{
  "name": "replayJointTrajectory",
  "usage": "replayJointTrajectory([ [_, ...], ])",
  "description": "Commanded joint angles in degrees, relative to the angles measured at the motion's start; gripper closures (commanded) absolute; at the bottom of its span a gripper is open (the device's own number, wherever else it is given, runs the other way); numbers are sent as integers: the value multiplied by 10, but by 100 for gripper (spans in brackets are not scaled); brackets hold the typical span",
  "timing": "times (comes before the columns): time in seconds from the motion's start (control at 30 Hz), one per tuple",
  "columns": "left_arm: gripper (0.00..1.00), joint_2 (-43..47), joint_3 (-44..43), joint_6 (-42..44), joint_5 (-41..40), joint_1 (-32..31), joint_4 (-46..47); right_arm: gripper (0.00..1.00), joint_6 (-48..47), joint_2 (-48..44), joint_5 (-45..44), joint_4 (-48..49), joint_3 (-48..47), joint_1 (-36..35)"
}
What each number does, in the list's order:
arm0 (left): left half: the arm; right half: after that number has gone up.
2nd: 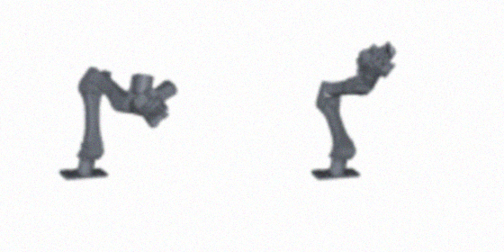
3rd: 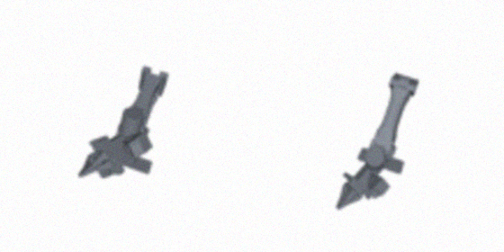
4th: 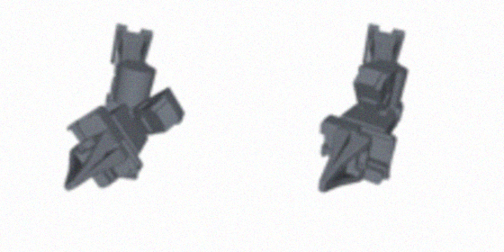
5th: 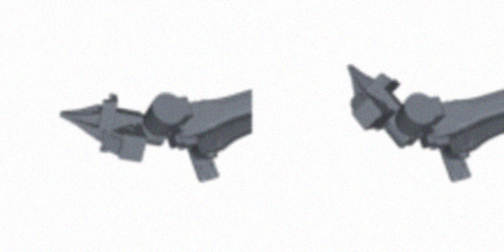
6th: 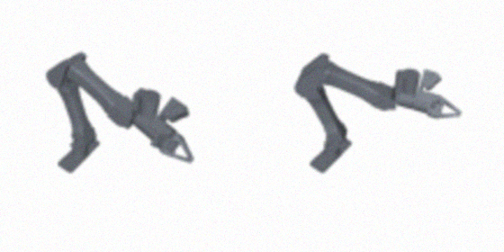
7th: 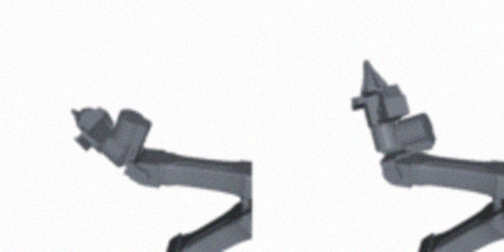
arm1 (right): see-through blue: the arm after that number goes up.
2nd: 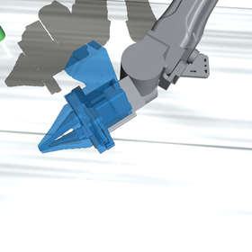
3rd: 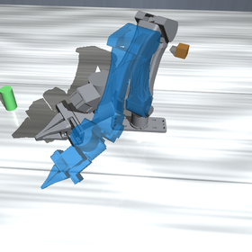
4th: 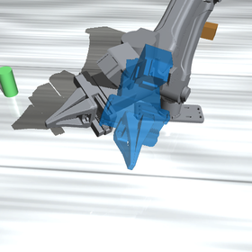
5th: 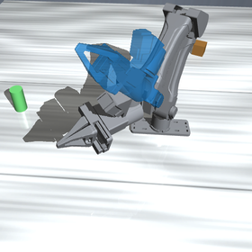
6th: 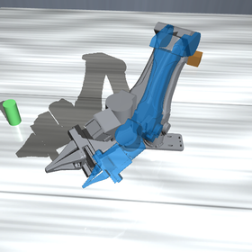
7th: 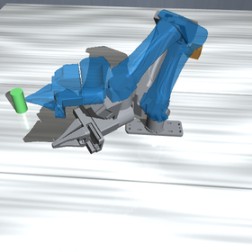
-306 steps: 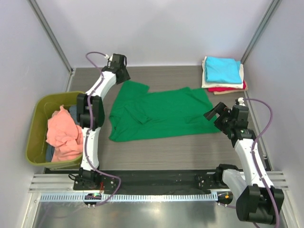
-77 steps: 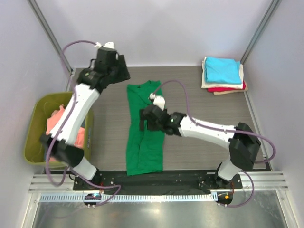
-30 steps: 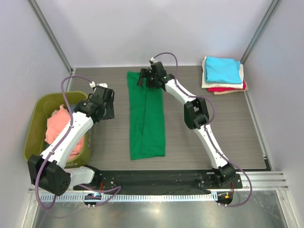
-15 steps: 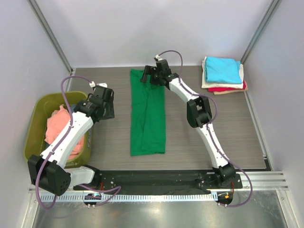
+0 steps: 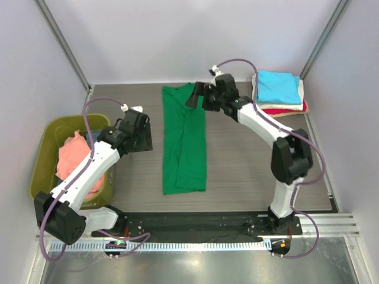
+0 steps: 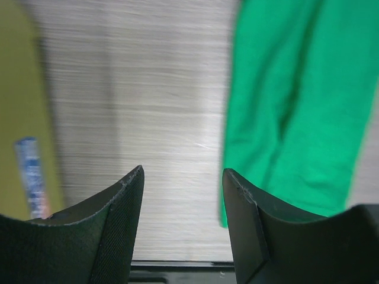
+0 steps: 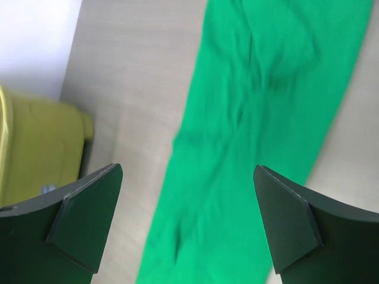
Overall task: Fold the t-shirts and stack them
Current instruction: Fold the tshirt
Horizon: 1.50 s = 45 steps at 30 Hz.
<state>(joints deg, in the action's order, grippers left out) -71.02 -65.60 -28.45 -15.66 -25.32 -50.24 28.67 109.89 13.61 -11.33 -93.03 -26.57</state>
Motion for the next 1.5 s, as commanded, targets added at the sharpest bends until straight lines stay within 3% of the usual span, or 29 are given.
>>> replayJointTrajectory([
  [0.0,43,26,20,-63,27,-58,27,1,8,-76,-12,7,184,-30],
  [0.2,43,54,105,-123,27,-111,62,11,12,-216,-24,12,422,-54],
  [0.37,43,85,175,-161,52,-127,95,20,44,-298,-13,26,524,-95],
  [0.67,43,112,265,-205,77,-155,130,27,113,-320,-14,57,578,-173],
  [1.0,44,135,356,-248,132,-169,200,57,131,-303,-41,75,620,-195],
  [1.37,44,150,414,-268,139,-173,249,81,130,-284,-43,80,617,-195],
  [1.47,45,147,420,-272,133,-173,266,83,130,-277,-40,80,617,-194],
])
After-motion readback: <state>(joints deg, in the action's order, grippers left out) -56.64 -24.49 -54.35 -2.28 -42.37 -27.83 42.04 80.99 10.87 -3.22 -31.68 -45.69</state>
